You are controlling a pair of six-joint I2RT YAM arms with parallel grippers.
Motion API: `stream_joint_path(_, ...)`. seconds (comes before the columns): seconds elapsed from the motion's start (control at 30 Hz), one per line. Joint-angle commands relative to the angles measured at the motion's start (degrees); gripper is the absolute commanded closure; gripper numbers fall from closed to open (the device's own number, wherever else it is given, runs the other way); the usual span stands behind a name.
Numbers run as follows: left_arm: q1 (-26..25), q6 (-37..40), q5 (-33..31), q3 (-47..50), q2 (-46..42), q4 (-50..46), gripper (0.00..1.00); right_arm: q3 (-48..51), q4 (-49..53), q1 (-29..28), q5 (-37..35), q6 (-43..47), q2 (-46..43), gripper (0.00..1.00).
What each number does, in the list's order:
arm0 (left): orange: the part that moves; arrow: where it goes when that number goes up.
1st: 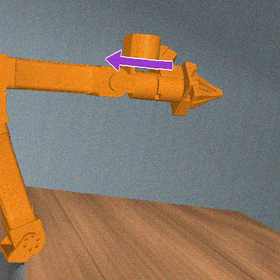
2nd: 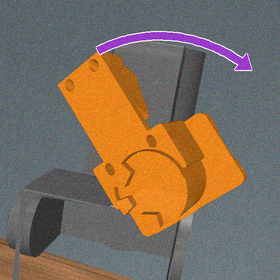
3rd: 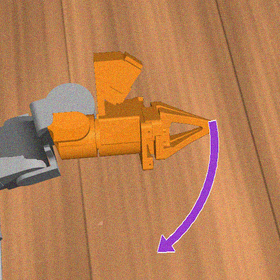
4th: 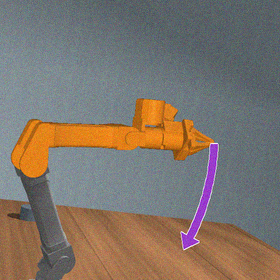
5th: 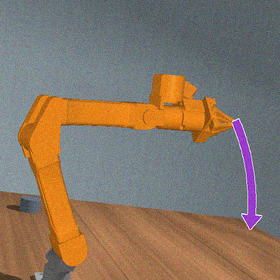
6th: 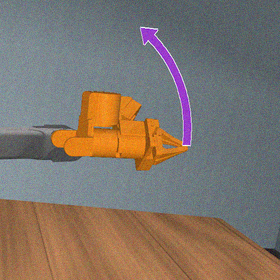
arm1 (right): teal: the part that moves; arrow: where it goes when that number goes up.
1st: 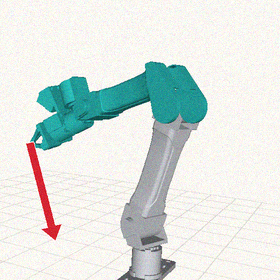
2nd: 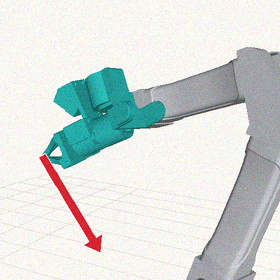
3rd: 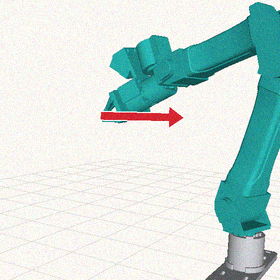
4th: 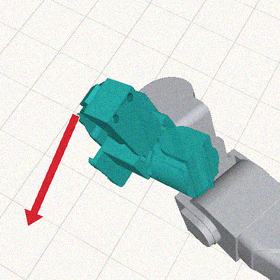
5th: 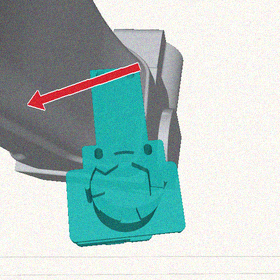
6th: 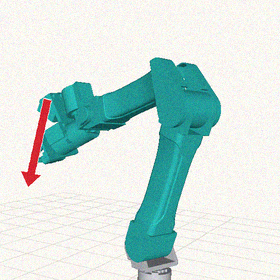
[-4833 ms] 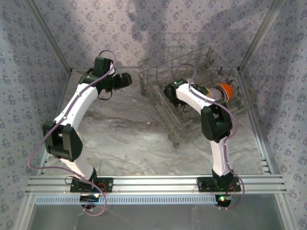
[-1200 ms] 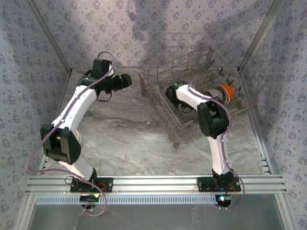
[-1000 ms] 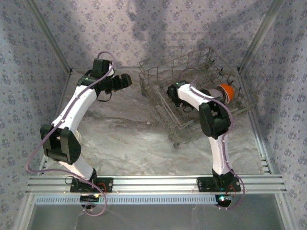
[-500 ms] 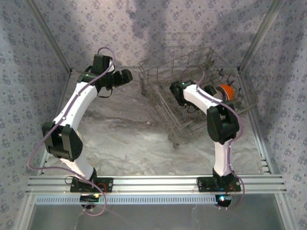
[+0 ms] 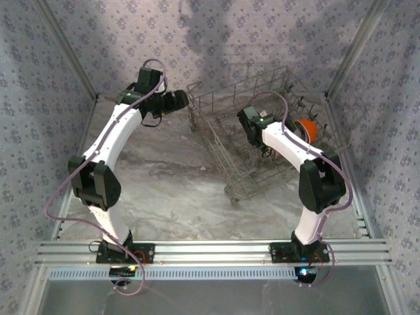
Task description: Load the bowls into the dish rack
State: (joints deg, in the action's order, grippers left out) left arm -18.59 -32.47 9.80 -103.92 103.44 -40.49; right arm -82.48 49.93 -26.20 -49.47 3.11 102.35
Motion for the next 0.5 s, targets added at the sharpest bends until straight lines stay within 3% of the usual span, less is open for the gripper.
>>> stream_joint_path(0.0, -0.9, -0.9, -1.3, -3.6, 1.6, -2.4, 0.14, 1.8, -3.4, -0.2, 9.5, 3.5, -0.8, 0.02)
stream_joint_path(0.3, -1.4, -1.3, -4.2, -9.6, 3.5, -5.2, 0.14, -0.2, -7.9, 0.4, 17.8, 9.4, -6.7, 0.02)
stream_joint_path(0.47, -1.4, -1.4, -5.4, -11.3, 4.0, -6.8, 0.14, -2.7, -6.3, 0.8, 18.3, 10.0, -6.8, 0.03)
